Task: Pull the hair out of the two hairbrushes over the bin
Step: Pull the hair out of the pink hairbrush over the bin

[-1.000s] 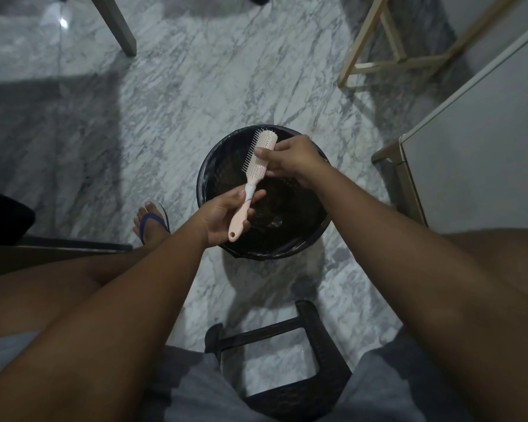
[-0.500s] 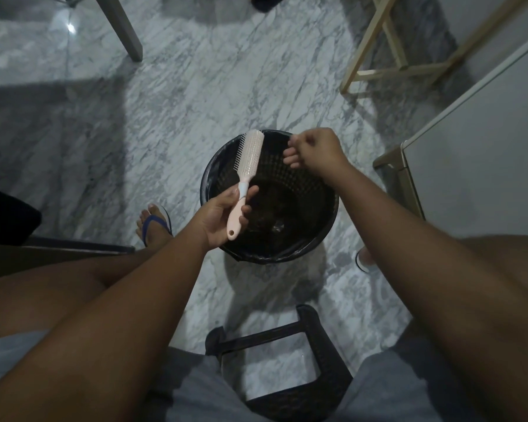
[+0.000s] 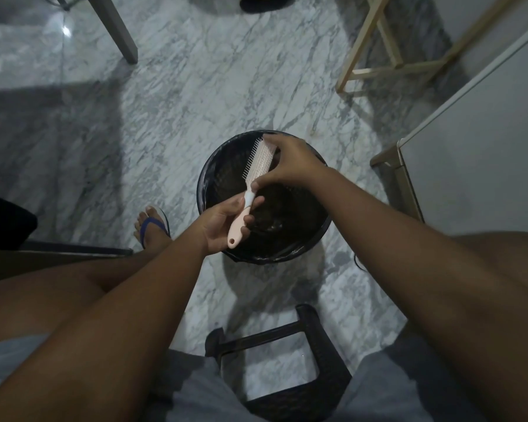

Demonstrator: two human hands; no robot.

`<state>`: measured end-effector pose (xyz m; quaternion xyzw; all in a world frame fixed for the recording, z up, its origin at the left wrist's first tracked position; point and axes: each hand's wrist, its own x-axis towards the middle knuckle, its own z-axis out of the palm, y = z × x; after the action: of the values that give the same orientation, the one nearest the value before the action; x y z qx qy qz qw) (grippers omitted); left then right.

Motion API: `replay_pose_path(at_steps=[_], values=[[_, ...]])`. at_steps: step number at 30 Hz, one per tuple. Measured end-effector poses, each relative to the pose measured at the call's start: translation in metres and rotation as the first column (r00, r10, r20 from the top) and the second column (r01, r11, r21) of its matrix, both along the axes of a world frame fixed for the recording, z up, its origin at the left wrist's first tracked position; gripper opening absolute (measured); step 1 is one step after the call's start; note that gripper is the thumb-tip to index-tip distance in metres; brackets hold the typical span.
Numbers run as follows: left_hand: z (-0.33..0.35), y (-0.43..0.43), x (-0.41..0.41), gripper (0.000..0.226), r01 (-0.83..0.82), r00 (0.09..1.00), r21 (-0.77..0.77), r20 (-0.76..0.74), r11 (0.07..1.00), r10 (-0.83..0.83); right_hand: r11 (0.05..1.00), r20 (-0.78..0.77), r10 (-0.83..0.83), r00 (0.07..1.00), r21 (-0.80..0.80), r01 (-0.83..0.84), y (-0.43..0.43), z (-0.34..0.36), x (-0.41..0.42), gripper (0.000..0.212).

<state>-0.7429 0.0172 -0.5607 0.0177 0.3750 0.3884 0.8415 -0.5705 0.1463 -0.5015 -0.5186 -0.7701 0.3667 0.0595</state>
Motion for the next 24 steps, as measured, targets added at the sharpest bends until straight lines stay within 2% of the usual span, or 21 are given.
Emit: replay_pose_path(at_steps=[3,8,11,14,17,18,19,21,23,24], values=[[0.000,-0.002,-0.003,0.044,0.020,1.000,0.025,0.008,0.999,-0.020,0.995,-0.120,-0.069,0.990,-0.084,0.059,0.009,-0.001,0.006,0.097],[-0.001,-0.007,-0.004,0.045,0.049,0.999,0.029,0.017,0.998,-0.050,0.973,-0.264,-0.169,0.950,-0.199,0.118,0.017,0.000,0.019,0.045],[-0.005,-0.008,-0.004,0.061,0.049,0.994,0.055,0.091,0.997,-0.054,0.913,-0.361,-0.289,0.887,-0.381,0.143,0.017,0.002,0.021,0.029],[-0.007,-0.008,-0.005,0.072,0.039,0.993,0.062,0.111,0.997,-0.046,0.828,-0.371,-0.421,0.828,-0.530,0.183,0.017,0.010,0.019,0.030],[-0.004,-0.008,-0.002,0.053,0.001,0.996,0.035,0.089,0.999,-0.004,0.706,-0.346,-0.616,0.707,-0.640,0.302,0.020,0.015,0.015,0.048],[-0.004,-0.008,-0.001,0.049,-0.014,0.997,0.023,0.073,1.000,0.013,0.689,-0.334,-0.639,0.693,-0.649,0.323,0.019,0.015,0.012,0.051],[-0.005,-0.008,0.000,0.049,-0.024,0.998,0.016,0.059,1.000,0.023,0.708,-0.318,-0.616,0.720,-0.624,0.330,0.017,0.015,0.007,0.049],[-0.007,-0.008,0.002,0.051,-0.016,1.000,0.022,0.028,1.000,0.016,0.825,-0.239,-0.449,0.861,-0.480,0.297,0.008,0.014,-0.002,0.046],[-0.008,-0.007,0.007,0.054,0.017,1.000,0.037,-0.025,0.999,-0.016,0.924,-0.088,-0.267,0.960,-0.306,0.229,-0.003,0.011,-0.013,0.074],[-0.008,-0.006,0.010,0.054,0.032,0.998,0.046,-0.058,0.998,-0.030,0.948,-0.034,-0.236,0.971,-0.229,0.222,-0.007,0.007,-0.019,0.079]])
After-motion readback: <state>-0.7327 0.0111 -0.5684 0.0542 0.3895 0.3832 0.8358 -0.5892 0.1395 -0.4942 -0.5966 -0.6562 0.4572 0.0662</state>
